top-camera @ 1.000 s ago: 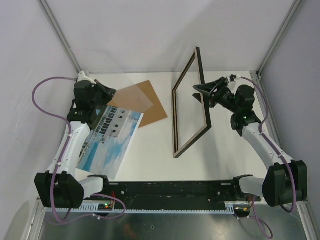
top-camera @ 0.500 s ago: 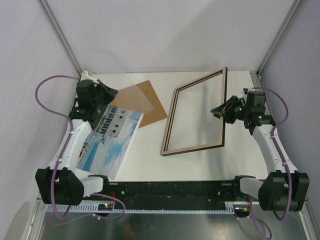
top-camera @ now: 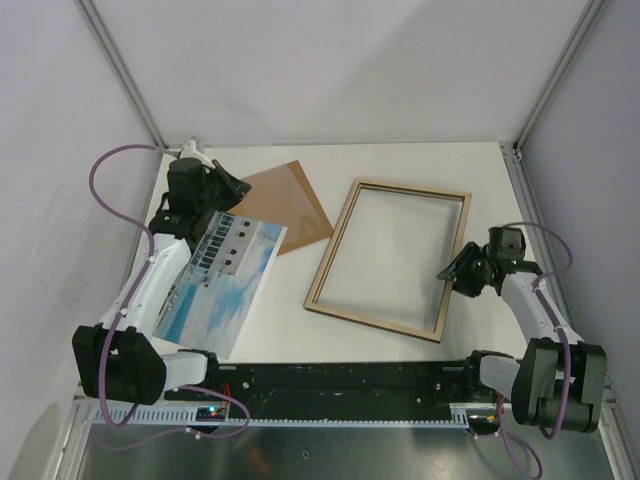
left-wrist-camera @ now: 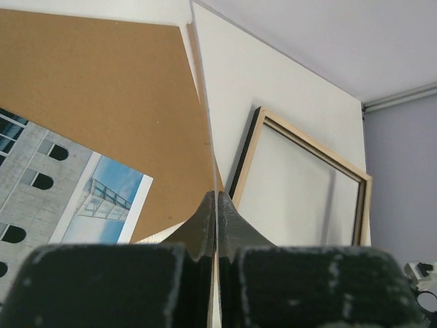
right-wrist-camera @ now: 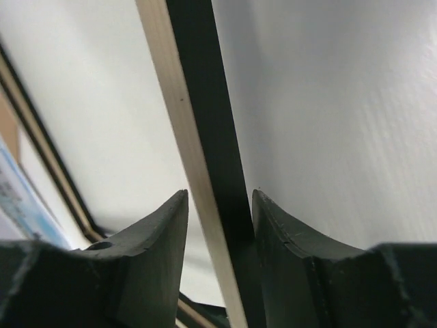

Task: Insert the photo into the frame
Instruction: Place the object at the center of the board, then move the frame body to the center of the board, then place the glass panel in the frame body.

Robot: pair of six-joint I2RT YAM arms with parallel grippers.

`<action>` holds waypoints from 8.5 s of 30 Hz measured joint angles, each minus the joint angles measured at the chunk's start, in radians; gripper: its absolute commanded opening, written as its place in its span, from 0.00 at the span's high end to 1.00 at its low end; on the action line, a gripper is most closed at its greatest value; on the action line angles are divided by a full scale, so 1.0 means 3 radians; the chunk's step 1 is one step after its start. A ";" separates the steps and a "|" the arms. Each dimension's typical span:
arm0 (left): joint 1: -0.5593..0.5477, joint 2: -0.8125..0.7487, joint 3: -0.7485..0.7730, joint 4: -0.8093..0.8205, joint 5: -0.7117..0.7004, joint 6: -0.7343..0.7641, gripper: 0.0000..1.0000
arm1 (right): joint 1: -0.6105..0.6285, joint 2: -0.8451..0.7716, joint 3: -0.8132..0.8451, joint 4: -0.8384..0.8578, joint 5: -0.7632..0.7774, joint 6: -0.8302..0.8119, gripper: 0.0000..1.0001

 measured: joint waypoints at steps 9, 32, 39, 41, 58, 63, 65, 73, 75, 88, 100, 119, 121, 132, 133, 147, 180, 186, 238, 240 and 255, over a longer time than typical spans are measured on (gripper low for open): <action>-0.0106 0.0094 0.0006 -0.0013 0.0051 0.0041 1.00 | -0.0173 0.0131 -0.0237 0.0192 0.0238 -0.0037 0.44; -0.0159 0.0086 0.0374 -0.0131 0.0292 0.0192 1.00 | 0.0328 0.1189 0.0334 0.0387 0.1605 -0.0168 0.62; -0.0159 0.0135 0.0687 -0.0188 0.0568 0.0229 1.00 | 0.0493 0.1642 0.0749 0.0476 0.1841 -0.0528 0.79; -0.0159 0.0160 0.0707 -0.0186 0.0656 0.0228 1.00 | 0.0540 0.1734 0.0835 0.0526 0.1898 -0.0605 0.80; -0.0159 0.0467 0.0710 -0.0270 0.1277 0.0197 1.00 | 0.1157 0.1886 0.0932 0.0866 0.2466 -0.1110 0.86; -0.0159 0.0519 0.0710 -0.0271 0.1399 0.0183 1.00 | 0.1306 0.1886 0.0932 0.0886 0.2462 -0.1204 0.85; -0.0159 0.0524 0.0710 -0.0271 0.1442 0.0181 1.00 | 0.1310 0.1886 0.0932 0.0884 0.2462 -0.1222 0.80; -0.0165 0.0605 0.0708 -0.0271 0.1539 0.0167 1.00 | 0.1230 0.1867 0.0932 0.0816 0.2440 -0.1241 0.38; -0.0181 0.0629 0.0707 -0.0271 0.1539 0.0148 1.00 | 0.1153 0.1813 0.0932 0.0759 0.2370 -0.1207 0.30; -0.0488 0.0743 0.0252 0.0310 0.1603 -0.0359 1.00 | 0.0529 0.1195 0.0954 0.0468 0.1597 -0.0346 0.37; -0.0879 0.1222 -0.0099 0.1375 0.1709 -0.1110 1.00 | 0.0164 0.1171 0.0935 0.0360 0.1339 -0.0056 0.63; -0.1124 0.1363 -0.0682 0.2504 0.1470 -0.1578 1.00 | 0.0145 0.1357 0.0497 0.0765 0.0997 0.0037 0.76; -0.1139 0.1377 -0.0748 0.2659 0.1427 -0.1624 1.00 | 0.0145 0.1377 0.0478 0.0792 0.0978 0.0036 0.77; -0.1223 0.1509 -0.0862 0.3211 0.1339 -0.1798 1.00 | 0.0135 0.1432 0.0397 0.0923 0.0940 0.0036 0.80; -0.1230 0.1522 -0.0862 0.3232 0.1336 -0.1803 1.00 | 0.0135 0.1438 0.0395 0.0936 0.0938 0.0036 0.80; -0.1291 0.1542 -0.0933 0.3384 0.1291 -0.1830 1.00 | 0.0134 0.1448 0.0375 0.1022 0.0912 0.0033 0.82; -0.1317 0.1658 -0.0975 0.3414 0.1171 -0.1820 1.00 | 0.0132 0.1484 0.0343 0.1161 0.0767 0.0033 0.85; -0.1357 0.1658 -0.0975 0.3422 0.1156 -0.1820 1.00 | 0.0132 0.1494 0.0343 0.1185 0.0748 0.0033 0.85; -0.1417 0.1658 -0.0975 0.3573 0.1155 -0.1816 1.00 | 0.0134 0.1526 0.0343 0.1255 0.0711 0.0033 0.86; -0.1417 0.1658 -0.0975 0.3595 0.1156 -0.1803 1.00 | 0.0134 0.1528 0.0343 0.1261 0.0708 0.0033 0.86; -0.1419 0.1658 -0.0975 0.3639 0.1189 -0.1764 1.00 | 0.0134 0.1536 0.0343 0.1273 0.0697 0.0032 0.87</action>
